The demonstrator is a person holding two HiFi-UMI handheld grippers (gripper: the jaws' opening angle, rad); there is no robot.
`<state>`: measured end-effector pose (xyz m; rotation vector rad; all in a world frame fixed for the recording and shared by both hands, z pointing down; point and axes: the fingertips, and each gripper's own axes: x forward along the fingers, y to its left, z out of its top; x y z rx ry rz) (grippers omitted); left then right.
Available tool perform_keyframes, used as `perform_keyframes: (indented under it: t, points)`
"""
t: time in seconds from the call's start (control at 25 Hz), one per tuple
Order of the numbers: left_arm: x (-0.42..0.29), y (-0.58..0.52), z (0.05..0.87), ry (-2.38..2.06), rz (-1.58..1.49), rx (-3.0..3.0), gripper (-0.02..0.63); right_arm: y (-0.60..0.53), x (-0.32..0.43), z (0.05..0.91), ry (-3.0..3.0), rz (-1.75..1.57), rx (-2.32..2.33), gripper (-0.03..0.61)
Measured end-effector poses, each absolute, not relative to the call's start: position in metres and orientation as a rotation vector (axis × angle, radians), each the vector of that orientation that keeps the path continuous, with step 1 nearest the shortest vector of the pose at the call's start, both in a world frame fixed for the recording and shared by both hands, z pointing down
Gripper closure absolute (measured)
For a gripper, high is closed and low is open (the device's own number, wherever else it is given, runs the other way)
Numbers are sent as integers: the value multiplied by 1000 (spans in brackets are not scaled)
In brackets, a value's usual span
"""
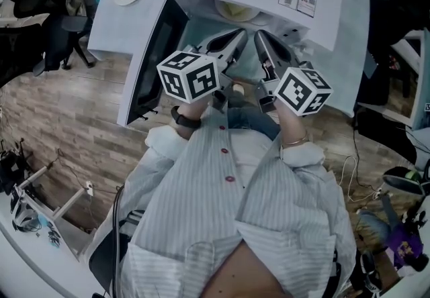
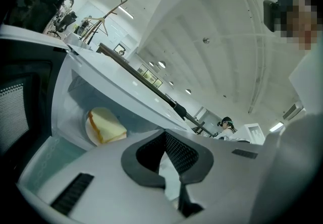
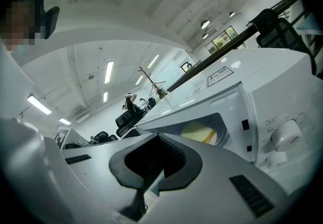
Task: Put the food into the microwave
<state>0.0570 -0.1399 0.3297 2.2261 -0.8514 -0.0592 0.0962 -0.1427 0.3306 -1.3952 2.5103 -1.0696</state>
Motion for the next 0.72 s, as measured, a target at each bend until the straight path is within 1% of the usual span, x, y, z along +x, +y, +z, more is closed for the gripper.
perform_keyframes:
  t: [0.72]
  points:
    - [50, -137, 331, -769, -36, 2267, 604, -135, 95, 326, 2523, -1056, -1372, 546]
